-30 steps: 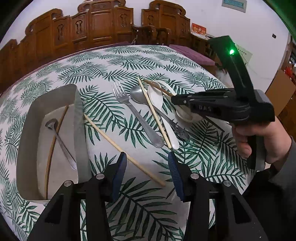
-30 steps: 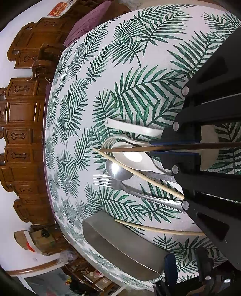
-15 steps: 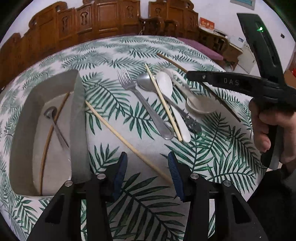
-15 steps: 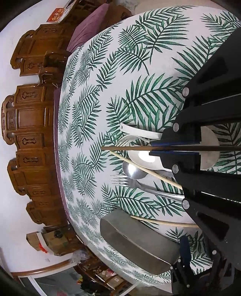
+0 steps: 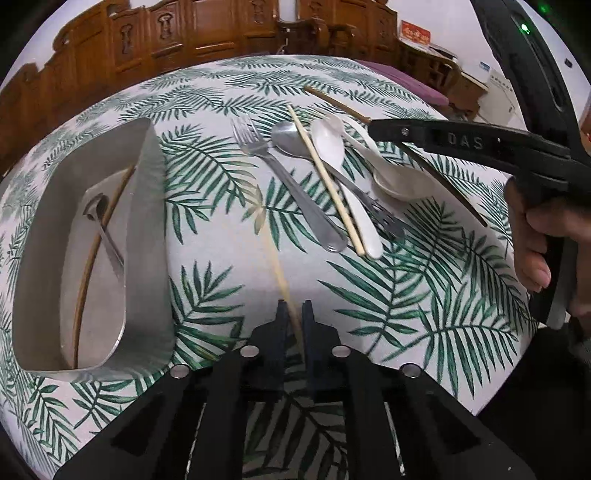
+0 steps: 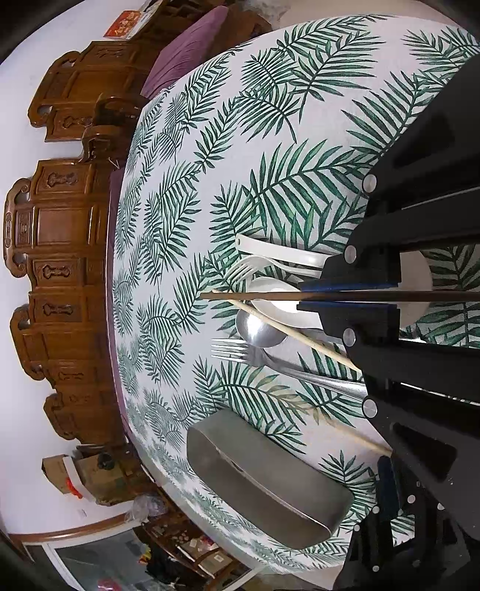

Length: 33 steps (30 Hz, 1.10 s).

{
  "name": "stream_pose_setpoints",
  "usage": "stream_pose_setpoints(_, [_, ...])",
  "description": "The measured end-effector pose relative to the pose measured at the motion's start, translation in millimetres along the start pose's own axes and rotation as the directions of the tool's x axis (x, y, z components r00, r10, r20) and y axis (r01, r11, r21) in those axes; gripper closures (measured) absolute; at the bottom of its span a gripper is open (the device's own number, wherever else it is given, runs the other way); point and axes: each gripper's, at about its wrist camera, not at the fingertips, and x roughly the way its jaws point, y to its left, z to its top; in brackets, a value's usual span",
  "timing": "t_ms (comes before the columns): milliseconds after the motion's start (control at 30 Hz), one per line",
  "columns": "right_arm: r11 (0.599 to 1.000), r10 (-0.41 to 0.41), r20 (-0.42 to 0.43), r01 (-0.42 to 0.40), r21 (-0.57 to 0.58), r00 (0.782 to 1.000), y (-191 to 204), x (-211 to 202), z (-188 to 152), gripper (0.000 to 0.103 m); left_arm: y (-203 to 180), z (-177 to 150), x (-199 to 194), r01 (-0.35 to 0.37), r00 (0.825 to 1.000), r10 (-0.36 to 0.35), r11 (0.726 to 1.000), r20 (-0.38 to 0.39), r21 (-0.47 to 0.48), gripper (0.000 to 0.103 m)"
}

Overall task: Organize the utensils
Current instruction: 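Lower the left tool onto the pile and grasp another wooden chopstick, then carry the chopstick into the tray and open the left tool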

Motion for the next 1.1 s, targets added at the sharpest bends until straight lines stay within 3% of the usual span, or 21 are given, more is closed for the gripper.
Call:
stream_pose_setpoints(200, [1.000, -0.002, 0.000, 0.002, 0.004, 1.000, 1, -3, -3, 0.097, 0, -4, -5, -0.012, 1.000, 0.012, 1.000, 0.001, 0.017, 0.099])
stream_pose_setpoints(567, [1.000, 0.005, -0.002, -0.005, 0.002, 1.000, 9, -2, -3, 0.097, 12, 1, -48, 0.009, 0.994, -0.013, 0.999, 0.108, 0.032, 0.099])
stream_pose_setpoints(1100, [1.000, 0.008, -0.008, -0.008, -0.028, 1.000, 32, 11, 2, 0.097, 70, 7, -95, 0.005, 0.979, 0.002, 0.999, 0.206, -0.035, 0.099])
